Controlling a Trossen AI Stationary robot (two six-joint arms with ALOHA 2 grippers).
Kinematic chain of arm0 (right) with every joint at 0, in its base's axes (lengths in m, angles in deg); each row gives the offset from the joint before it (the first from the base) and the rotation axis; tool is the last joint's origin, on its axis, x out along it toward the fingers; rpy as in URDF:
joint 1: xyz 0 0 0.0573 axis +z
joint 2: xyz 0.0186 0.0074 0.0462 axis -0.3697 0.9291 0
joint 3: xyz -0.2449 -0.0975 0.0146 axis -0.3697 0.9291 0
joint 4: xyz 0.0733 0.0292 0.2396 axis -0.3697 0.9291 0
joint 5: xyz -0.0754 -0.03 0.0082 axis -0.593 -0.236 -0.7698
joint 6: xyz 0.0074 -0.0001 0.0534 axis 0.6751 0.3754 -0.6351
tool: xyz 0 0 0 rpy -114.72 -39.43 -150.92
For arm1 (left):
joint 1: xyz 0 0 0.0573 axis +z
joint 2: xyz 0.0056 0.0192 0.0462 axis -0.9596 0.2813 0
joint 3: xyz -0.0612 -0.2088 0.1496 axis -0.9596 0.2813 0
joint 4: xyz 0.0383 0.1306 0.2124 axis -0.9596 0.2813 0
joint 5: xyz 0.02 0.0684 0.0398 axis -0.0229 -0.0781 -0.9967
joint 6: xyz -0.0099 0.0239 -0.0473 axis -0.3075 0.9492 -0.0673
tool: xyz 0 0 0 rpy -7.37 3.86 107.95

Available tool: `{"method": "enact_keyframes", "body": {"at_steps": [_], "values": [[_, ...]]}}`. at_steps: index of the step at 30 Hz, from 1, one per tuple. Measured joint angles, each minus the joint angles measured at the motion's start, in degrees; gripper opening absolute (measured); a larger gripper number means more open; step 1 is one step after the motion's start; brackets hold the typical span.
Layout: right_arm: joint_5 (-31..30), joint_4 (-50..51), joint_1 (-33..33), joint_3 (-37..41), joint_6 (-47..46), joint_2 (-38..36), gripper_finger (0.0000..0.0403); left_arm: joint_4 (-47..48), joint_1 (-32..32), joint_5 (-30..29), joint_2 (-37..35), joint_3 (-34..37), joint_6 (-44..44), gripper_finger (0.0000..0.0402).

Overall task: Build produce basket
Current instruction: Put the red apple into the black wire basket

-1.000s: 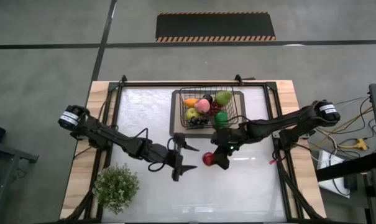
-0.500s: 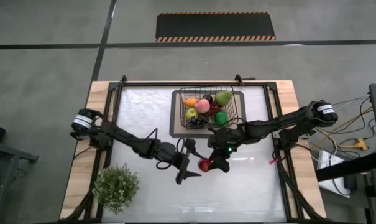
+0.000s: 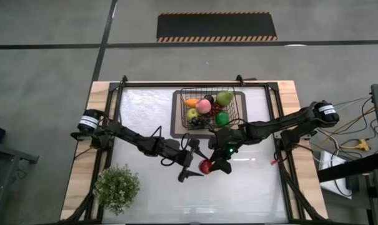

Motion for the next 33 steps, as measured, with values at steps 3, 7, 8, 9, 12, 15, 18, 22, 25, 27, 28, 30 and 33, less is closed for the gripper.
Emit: {"method": "enact_keyframes", "body": {"at_steps": [3,7,8,9,12,15,18,22,25,27,28,30,33], "values": [[0.1,-1.1,0.0,0.0,0.1,0.0,0.0235,-0.7,0.5,1.9,1.2,0.0,-1.4,0.0312],[1.0,-1.0,0.0,0.0,0.8,0.0,0.0235,-1.1,0.5,2.3,1.7,-0.5,-1.5,0.0301],[1.0,-1.2,0.0,0.0,1.0,0.0,0.0235,-1.2,0.5,2.4,1.7,-0.5,-1.5,0.0294],[1.0,-1.3,0.0,0.0,1.1,0.0,0.0235,-1.2,0.5,2.5,1.6,-0.5,-1.4,0.0285],[1.0,-1.2,0.0,0.0,1.7,0.0,0.0235,-1.1,0.5,2.5,1.6,-0.5,-0.7,0.0261],[0.7,-1.4,0.0,0.0,2.5,0.0,0.0243,-1.0,0.4,2.3,1.5,-0.5,-0.6,0.0246],[0.1,-1.4,0.0,0.0,4.0,0.0,0.0266,-1.0,0.5,2.3,1.5,-0.4,-0.6,0.0243],[-0.6,-1.4,0.0,0.0,5.6,-0.3,0.0305,-1.2,0.4,1.8,1.5,-0.4,-0.8,0.0241],[-0.9,-0.9,0.0,0.0,6.8,-1.2,0.0329,-2.8,0.4,1.5,1.5,-0.2,-2.0,0.0240],[-1.1,0.0,-0.1,0.0,7.4,-2.3,0.0342,-4.1,0.4,1.0,1.4,0.0,-2.2,0.0239],[-1.7,0.5,-0.1,0.0,7.8,-2.9,0.0346,-4.7,0.4,0.5,1.4,0.2,-2.4,0.0239],[-3.7,1.5,0.0,0.0,8.8,-4.7,0.0352,-6.3,0.4,0.2,1.4,0.8,-3.2,0.0239],[-6.7,3.7,0.0,0.0,10.6,-8.3,0.0352,-10.8,0.4,-0.8,1.4,2.5,-4.6,0.0239]]}}
